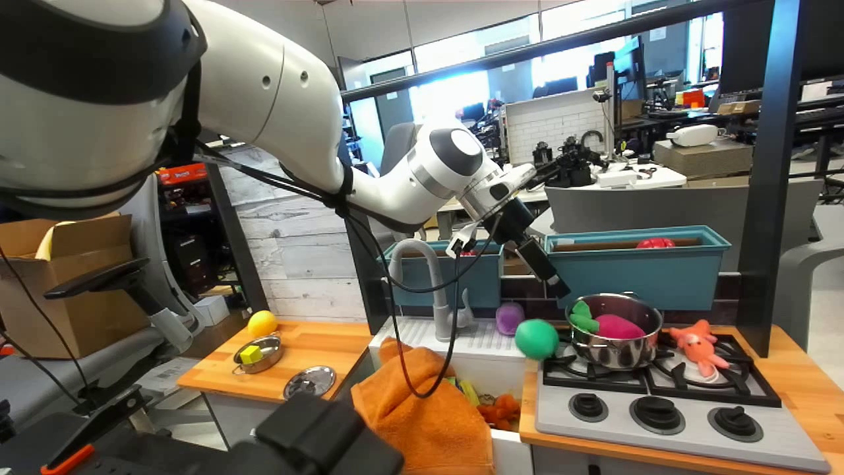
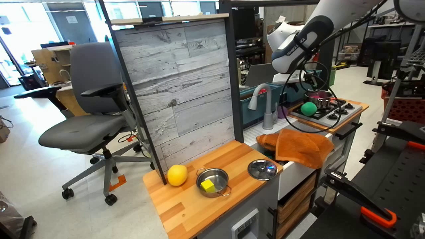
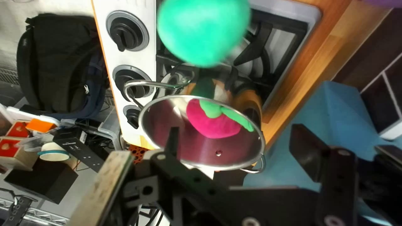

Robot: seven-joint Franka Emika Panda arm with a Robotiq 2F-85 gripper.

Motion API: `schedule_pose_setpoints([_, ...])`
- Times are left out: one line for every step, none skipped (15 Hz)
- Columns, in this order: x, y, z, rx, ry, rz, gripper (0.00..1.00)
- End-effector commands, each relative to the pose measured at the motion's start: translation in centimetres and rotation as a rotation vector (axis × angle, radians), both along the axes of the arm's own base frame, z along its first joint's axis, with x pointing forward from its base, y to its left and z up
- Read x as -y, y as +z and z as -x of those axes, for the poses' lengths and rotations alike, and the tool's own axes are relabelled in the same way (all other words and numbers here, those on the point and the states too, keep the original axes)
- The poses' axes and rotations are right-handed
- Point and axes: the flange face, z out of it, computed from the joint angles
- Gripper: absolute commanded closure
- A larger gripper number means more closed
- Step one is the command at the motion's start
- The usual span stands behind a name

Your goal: Pick up the green toy from the countertop and put it in the sink.

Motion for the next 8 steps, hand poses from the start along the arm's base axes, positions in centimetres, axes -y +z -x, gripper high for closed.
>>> schedule_pose_setpoints([0.05, 0.03, -0.4, 0.017, 0.01, 0.041, 0.0])
schedule_pose_setpoints([0.03, 0.02, -0.4, 0.017, 0.011, 0.043, 0.0])
schedule_pose_setpoints([0.01, 0.03, -0.41, 0.017, 0.012, 0.044, 0.0])
schedule_pose_setpoints([-0.01, 0.02, -0.42, 0.016, 0.014, 0.043, 0.0])
schedule_pose_setpoints([-0.05, 0.04, -0.44, 0.015, 0.017, 0.04, 0.0])
schedule_pose_setpoints([-0.24, 0.12, -0.57, 0.017, 0.03, 0.015, 0.0])
schedule_pose_setpoints([-0.1, -0.11, -0.02, -0.002, 0.005, 0.007, 0.0])
schedule_pose_setpoints([-0.11, -0.12, -0.01, -0.003, 0.005, 0.007, 0.0])
